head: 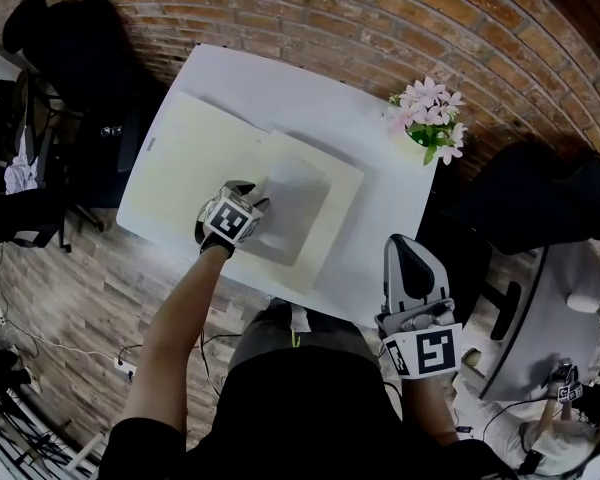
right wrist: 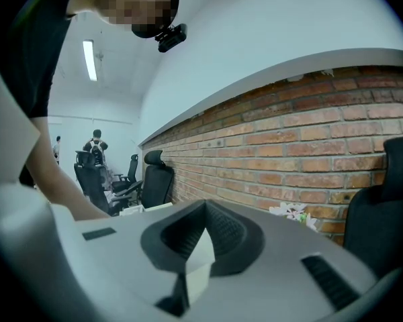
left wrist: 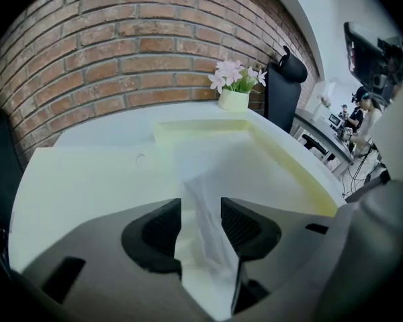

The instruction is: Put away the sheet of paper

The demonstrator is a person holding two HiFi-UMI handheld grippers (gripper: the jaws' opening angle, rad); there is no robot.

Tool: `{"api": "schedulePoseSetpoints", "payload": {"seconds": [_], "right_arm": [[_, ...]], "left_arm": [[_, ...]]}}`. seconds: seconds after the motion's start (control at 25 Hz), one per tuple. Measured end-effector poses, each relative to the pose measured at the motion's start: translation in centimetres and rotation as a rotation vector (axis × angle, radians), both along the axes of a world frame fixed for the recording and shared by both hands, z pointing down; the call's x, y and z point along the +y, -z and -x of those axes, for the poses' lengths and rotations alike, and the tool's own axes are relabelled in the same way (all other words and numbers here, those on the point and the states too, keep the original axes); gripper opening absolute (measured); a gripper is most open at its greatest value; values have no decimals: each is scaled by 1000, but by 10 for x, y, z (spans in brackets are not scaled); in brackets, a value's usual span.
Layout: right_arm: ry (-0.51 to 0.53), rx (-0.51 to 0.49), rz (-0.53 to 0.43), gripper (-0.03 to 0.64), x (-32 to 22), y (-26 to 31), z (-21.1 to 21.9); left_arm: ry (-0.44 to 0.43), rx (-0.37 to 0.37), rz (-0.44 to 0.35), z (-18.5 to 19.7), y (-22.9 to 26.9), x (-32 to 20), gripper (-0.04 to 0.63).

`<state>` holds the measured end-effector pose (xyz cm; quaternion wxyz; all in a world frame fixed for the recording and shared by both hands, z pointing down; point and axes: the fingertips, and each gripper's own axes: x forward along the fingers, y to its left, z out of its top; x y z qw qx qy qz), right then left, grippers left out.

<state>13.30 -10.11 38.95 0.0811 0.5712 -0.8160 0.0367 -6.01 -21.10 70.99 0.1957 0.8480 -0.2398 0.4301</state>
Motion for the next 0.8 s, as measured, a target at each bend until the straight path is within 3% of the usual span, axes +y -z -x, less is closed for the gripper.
{"api": "schedulePoseSetpoints", "payload": {"seconds": [0.4, 0.8], "right_arm": [[62, -10, -38, 14, -10, 10, 17], [110, -4, -77, 14, -1, 23, 32]], "left_arm": [[118, -1, -70, 44, 23, -9, 158], [256, 46, -113, 72, 63, 3, 72]]}}
